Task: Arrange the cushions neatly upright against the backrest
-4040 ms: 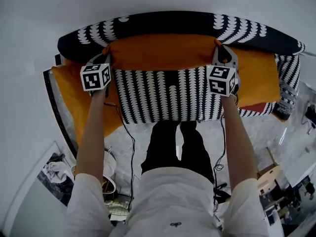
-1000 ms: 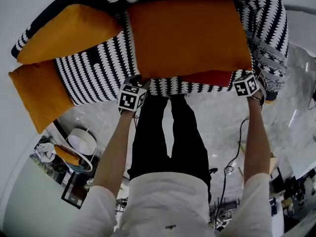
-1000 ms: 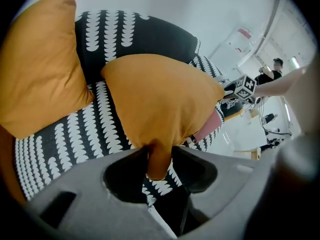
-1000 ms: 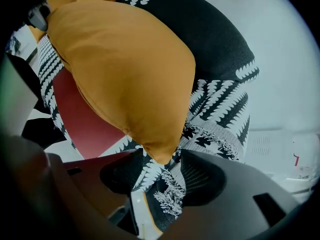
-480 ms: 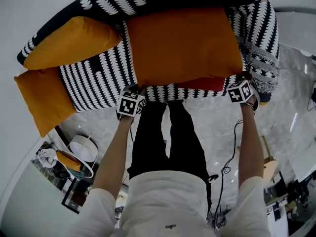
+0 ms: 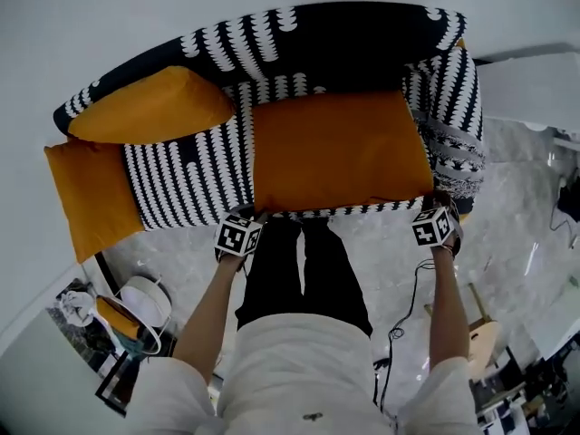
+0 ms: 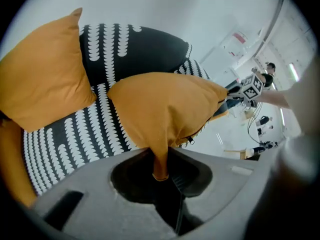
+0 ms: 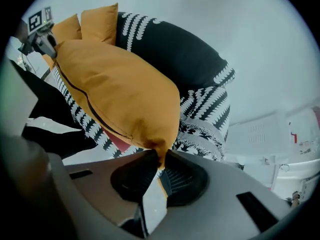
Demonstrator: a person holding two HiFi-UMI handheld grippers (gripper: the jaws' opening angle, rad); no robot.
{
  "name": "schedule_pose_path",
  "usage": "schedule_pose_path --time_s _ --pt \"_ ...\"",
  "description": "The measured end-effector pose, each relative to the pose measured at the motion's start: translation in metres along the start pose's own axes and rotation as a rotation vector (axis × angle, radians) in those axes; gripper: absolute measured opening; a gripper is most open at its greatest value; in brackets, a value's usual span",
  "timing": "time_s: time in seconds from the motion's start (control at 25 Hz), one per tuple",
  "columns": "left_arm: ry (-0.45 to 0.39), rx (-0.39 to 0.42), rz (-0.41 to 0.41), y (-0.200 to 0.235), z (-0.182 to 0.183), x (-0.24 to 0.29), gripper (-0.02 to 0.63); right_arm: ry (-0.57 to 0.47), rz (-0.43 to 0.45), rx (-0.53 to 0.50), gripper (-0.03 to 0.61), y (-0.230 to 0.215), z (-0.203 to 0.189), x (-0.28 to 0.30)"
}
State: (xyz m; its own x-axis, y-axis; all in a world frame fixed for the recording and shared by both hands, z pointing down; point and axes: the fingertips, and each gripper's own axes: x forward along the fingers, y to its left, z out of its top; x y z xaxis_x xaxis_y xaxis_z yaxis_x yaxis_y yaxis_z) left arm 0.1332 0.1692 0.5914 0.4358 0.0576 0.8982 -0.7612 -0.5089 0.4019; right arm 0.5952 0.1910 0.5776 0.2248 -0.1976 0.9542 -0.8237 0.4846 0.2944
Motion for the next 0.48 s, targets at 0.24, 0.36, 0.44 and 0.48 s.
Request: schedule_pose_path --time_s 0.24,0.36,0.44,0.48 --pt "-0.189 -0.123 -0.043 -0.001 0.046 -0.056 0.074 -0.114 -0.019 0.092 0.048 -0.038 0.035 -0.057" --pt "-0.258 -0.139 -0.035 0.013 0.080 -0.073 0.075 -0.160 -0.034 0.156 0.048 -0.064 0.071 -0.072" --pt "-0.294 -0.136 -0.035 0.026 0.104 -0.081 0.075 -0.175 -0.054 0.176 0.048 -0.078 0.093 -0.075" --pt "-0.309 -0.129 -0.035 0.033 0.117 -0.084 0.075 -0.182 -0.067 0.182 0.048 -0.085 0.105 -0.075"
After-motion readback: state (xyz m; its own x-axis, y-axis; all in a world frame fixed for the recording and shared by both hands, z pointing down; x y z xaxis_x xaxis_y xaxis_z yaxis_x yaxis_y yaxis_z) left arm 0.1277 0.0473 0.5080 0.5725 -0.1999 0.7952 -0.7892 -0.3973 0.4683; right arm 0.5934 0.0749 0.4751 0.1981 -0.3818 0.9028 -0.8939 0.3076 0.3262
